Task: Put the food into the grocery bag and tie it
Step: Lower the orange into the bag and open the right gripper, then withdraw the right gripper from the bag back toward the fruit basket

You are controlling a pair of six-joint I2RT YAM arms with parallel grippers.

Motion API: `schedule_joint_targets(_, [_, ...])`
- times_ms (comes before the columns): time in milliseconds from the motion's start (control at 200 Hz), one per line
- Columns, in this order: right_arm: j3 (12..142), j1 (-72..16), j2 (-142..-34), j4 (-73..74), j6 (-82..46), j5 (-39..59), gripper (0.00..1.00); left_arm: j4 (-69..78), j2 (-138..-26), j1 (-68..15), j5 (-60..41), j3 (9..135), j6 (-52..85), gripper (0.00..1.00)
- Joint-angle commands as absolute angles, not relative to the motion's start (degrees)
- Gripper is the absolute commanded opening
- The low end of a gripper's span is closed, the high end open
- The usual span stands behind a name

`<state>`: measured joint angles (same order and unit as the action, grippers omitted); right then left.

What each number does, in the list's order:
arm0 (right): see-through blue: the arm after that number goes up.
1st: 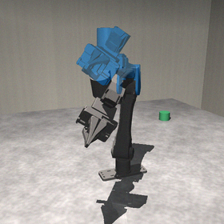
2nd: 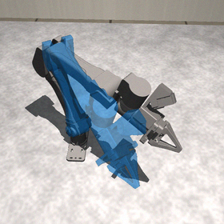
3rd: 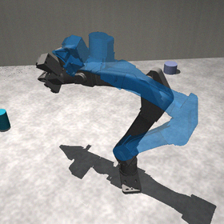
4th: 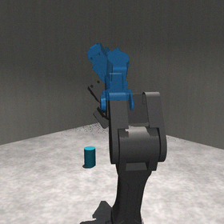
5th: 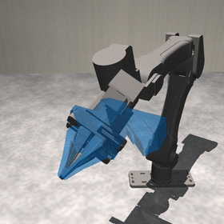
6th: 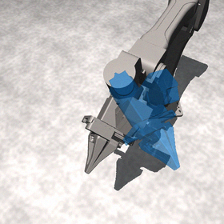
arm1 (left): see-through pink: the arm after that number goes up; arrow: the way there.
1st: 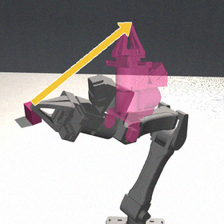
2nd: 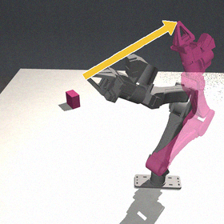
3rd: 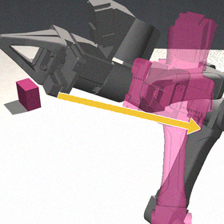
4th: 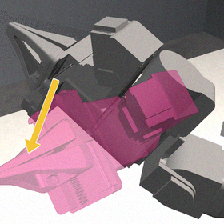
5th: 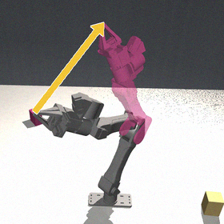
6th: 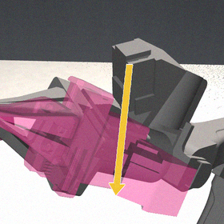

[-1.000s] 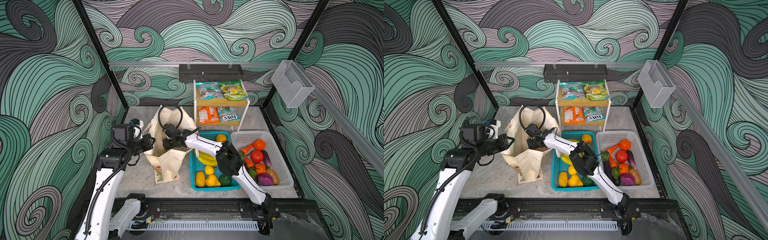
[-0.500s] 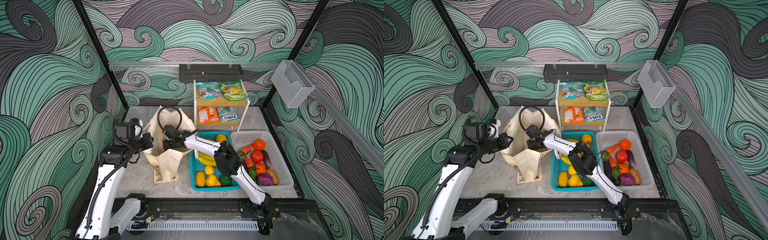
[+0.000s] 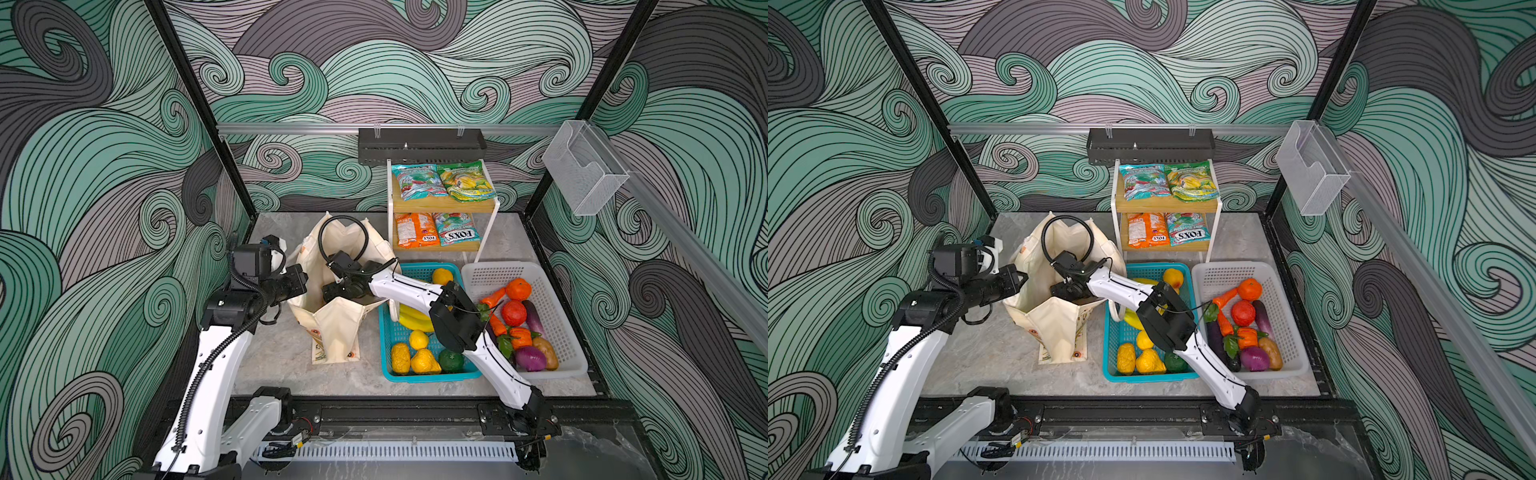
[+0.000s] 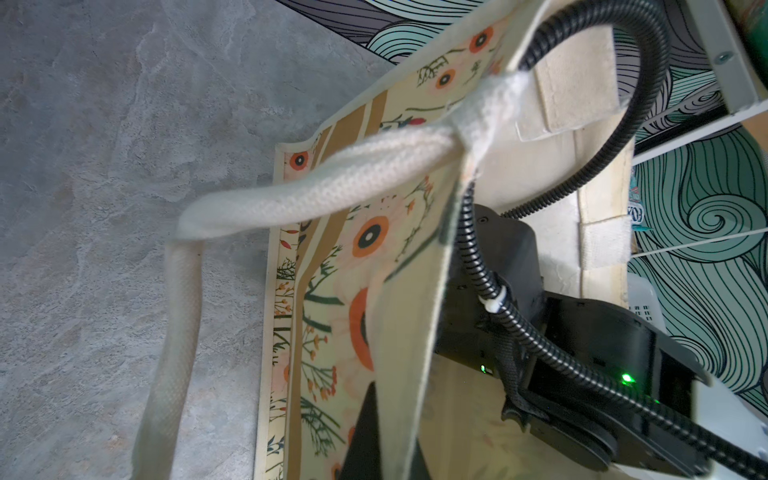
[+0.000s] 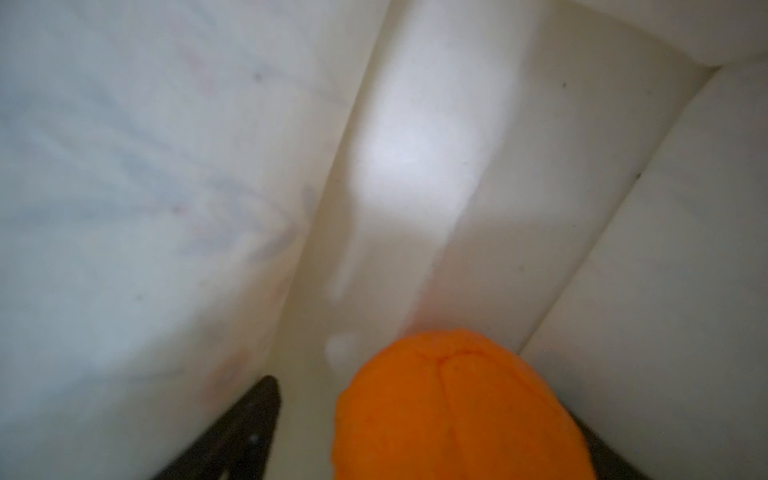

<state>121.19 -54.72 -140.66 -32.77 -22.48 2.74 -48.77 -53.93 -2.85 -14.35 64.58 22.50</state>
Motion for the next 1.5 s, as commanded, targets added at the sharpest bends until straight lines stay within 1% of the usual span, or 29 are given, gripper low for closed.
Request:
schedule_joint_targets(0, [120.3, -55.1, -134.6, -34.9, -19.6, 2.5, 0.99, -47.0, -54.1, -2.5, -11.8, 64.7, 22.1, 0.00])
schedule_joint_targets(135, [119.3, -56.0, -130.3, -34.5, -18.3, 2.1, 0.99, -48.3, -54.8, -2.5, -8.9, 65.0, 21.6, 0.00])
schedule_joint_targets(285, [118.4, -56.1, -125.9, -34.4, -19.6, 1.2, 0.99, -48.3, -54.6, -2.5, -9.0, 65.1, 21.6, 0.00])
schedule_joint_targets(490, [115.6, -56.9, -119.2, -33.4, -17.3, -1.6, 0.99, -48.7, -54.4, -2.5, -9.1, 65.5, 21.7, 0.00])
schedule_joint_targets(851, [108.4, -57.3, -105.5, -30.6, -14.9, 0.6, 0.99, -48.7, -54.2, -2.5, -9.1, 65.4, 21.8, 0.00])
schedule_joint_targets(1131, [95.5, -57.0, -89.8, -28.3, -15.6, -2.1, 0.99, -48.5, -53.5, -2.5, -10.1, 65.4, 21.9, 0.00])
schedule_joint_targets(1231, [89.4, -56.1, -84.4, -27.6, -18.8, -4.6, 0.99, -48.9, -53.1, -2.5, -10.1, 65.8, 21.7, 0.00])
schedule_joint_targets(1316, [84.9, -54.8, -80.1, -27.4, -22.6, -3.8, 0.99, -49.0, -52.9, -2.5, -9.9, 66.0, 21.6, 0.00])
schedule_joint_targets(1431, [78.5, -53.8, -73.9, -26.3, -23.1, -4.6, 0.99, -48.8, -52.8, -2.5, -10.4, 65.7, 21.7, 0.00])
schedule_joint_targets(1496, [72.6, -53.2, -69.5, -24.1, -23.7, -5.8, 0.99, -49.0, -52.9, -2.5, -10.3, 65.5, 21.7, 0.00])
